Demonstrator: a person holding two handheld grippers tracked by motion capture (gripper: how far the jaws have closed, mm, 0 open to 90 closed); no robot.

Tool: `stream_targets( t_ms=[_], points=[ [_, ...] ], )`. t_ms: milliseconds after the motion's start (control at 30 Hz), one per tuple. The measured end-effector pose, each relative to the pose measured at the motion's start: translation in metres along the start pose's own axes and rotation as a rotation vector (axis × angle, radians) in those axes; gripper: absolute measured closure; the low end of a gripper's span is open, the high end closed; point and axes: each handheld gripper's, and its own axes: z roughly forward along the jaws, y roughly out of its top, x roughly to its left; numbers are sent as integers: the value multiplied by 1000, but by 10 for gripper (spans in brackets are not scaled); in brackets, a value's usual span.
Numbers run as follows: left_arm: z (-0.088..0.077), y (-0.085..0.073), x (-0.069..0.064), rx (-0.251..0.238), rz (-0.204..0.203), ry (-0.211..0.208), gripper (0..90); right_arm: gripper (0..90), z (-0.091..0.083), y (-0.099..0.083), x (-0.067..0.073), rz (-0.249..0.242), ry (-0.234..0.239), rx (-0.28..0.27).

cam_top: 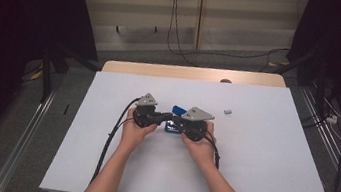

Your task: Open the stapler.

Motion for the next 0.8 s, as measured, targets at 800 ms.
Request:
stream_targets(
  t_ms=[800],
  points=[
    [4,-5,-1,6,14,26,900,900,-7,16,-1,-17,-113,5]
  ],
)
